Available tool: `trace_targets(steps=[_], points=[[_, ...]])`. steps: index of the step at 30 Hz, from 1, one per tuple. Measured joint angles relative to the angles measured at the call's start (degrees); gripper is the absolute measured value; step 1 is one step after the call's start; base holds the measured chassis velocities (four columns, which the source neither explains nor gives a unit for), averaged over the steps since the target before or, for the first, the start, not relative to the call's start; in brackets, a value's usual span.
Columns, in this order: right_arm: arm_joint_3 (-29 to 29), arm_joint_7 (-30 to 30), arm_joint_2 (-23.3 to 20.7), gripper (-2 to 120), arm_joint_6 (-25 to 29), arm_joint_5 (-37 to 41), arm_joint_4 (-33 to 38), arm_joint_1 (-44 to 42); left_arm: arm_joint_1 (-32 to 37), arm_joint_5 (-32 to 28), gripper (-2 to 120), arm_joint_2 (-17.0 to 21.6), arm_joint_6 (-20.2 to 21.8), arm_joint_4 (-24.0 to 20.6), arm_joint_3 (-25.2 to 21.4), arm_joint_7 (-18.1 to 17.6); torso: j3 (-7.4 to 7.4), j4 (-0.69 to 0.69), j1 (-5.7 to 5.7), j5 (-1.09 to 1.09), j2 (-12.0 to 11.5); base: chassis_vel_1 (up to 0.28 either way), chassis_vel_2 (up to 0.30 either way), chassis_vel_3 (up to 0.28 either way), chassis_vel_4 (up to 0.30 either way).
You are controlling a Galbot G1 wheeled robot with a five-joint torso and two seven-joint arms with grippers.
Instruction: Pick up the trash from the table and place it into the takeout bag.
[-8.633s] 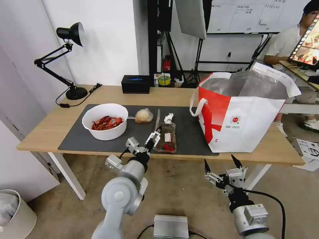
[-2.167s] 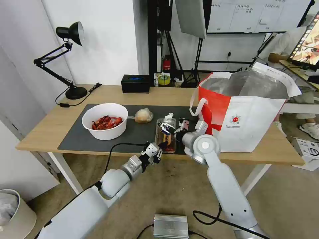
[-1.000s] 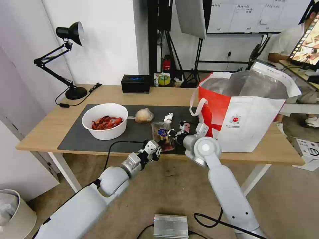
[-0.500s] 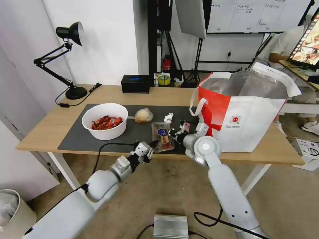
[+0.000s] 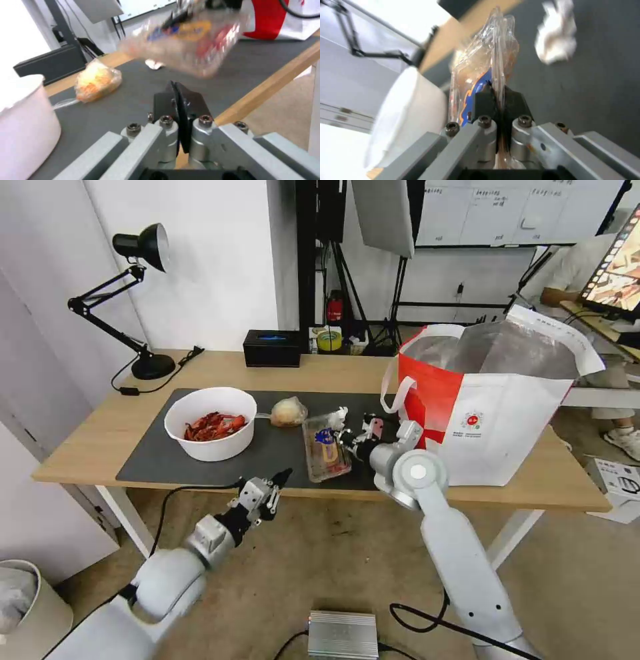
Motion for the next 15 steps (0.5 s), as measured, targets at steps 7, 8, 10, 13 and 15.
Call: trace_targets(steps=[7, 8, 10, 13, 15], points=[[2.6, -4.0, -4.4, 0, 2.7, -0.7, 7.1, 0.2, 4.3, 0.4, 25, -2.4, -0.6, -2.8, -4.1, -0.1, 0.0, -0.01, 0.0, 0.02, 0.0, 0.0, 0.0, 0.0, 0.0], [3.4, -4.7, -5.5, 0, 3.1, -0.7, 8.6, 0.4, 4.8, 0.4, 30, -2.9, -0.6, -3.3, -4.7, -0.1, -0.01, 0.0, 0.0, 0.01, 0.0, 0.0, 0.0, 0.0, 0.0], [5.8, -5.4, -8.6, 0, 4.2, -0.1, 11.8, 0.9, 6.2, 0.5, 42, -4.4, -0.6, -4.2, -6.1, -0.1, 0.0, -0.01, -0.01, 0.02, 0.0, 0.0, 0.0, 0.0, 0.0], [8.4, -5.5, -11.2, 0, 5.0, 1.2, 14.4, 1.6, 6.9, 0.5, 52, -5.5, -0.7, -4.5, -7.1, -0.1, -0.01, -0.01, 0.0, 0.01, 0.0, 0.0, 0.0, 0.0, 0.0], [9.7, -5.5, -12.6, 0, 5.4, 2.1, 15.5, 1.9, 7.2, 0.6, 57, -6.0, -0.7, -4.6, -7.2, -0.1, 0.0, -0.01, -0.01, 0.02, 0.0, 0.0, 0.0, 0.0, 0.0]])
